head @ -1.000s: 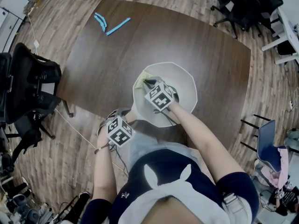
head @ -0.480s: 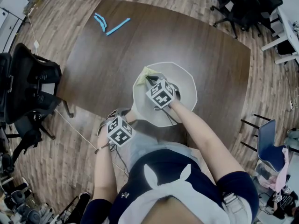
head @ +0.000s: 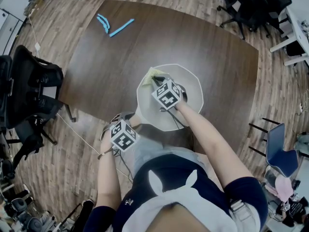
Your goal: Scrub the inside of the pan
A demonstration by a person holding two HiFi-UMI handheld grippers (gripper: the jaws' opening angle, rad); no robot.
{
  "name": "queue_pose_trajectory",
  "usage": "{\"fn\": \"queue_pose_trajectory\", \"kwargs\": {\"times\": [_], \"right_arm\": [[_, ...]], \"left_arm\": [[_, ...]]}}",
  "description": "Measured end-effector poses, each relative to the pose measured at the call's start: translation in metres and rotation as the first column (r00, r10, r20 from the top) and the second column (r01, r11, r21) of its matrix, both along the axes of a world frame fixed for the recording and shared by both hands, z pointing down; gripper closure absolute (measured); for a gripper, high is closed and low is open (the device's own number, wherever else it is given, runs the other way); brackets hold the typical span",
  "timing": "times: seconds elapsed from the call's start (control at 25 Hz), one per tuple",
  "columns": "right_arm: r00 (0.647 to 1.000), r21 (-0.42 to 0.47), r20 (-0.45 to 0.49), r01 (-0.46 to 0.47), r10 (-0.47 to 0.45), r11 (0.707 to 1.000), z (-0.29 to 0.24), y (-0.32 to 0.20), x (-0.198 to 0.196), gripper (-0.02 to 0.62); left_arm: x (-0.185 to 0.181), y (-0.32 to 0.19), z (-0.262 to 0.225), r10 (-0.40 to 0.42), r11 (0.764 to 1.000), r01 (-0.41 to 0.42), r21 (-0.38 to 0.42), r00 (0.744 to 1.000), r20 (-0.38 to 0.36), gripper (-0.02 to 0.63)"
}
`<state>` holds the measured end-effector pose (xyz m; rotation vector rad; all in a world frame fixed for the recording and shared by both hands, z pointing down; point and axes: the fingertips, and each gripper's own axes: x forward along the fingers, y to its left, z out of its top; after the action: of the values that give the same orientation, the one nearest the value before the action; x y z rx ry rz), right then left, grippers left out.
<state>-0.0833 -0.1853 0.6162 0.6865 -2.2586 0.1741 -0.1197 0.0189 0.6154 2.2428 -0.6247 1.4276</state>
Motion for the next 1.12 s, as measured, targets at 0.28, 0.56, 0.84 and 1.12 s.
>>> {"fn": "queue_pose_trajectory", "kwargs": {"times": [0.28, 0.56, 0.84, 1.12], "right_arm": [[0.998, 0.016, -0.043, -0.045, 0.045, 0.999, 0.005, -0.009, 0.015, 0.584], [0.995, 0.027, -0.076, -0.063, 0.065, 0.998, 0.009, -0.016, 0.028, 0.584], [0.989, 0.048, -0.114, -0.085, 0.09, 0.995, 0.01, -0.018, 0.034, 0.584], [0.983, 0.059, -0.152, -0.098, 0.106, 0.993, 0.013, -0.021, 0.044, 0.584]], "left_arm": [[0.0, 0.001, 0.0, -0.005, 1.0, 0.005, -0.002, 1.0, -0.003, 0.382], [0.001, 0.001, 0.0, -0.009, 1.0, 0.009, -0.002, 1.0, -0.002, 0.382], [-0.002, 0.003, -0.001, -0.015, 1.0, 0.015, -0.002, 1.0, -0.006, 0.382], [-0.002, 0.003, 0.0, -0.019, 1.0, 0.019, 0.001, 1.0, -0.007, 0.382]]}}
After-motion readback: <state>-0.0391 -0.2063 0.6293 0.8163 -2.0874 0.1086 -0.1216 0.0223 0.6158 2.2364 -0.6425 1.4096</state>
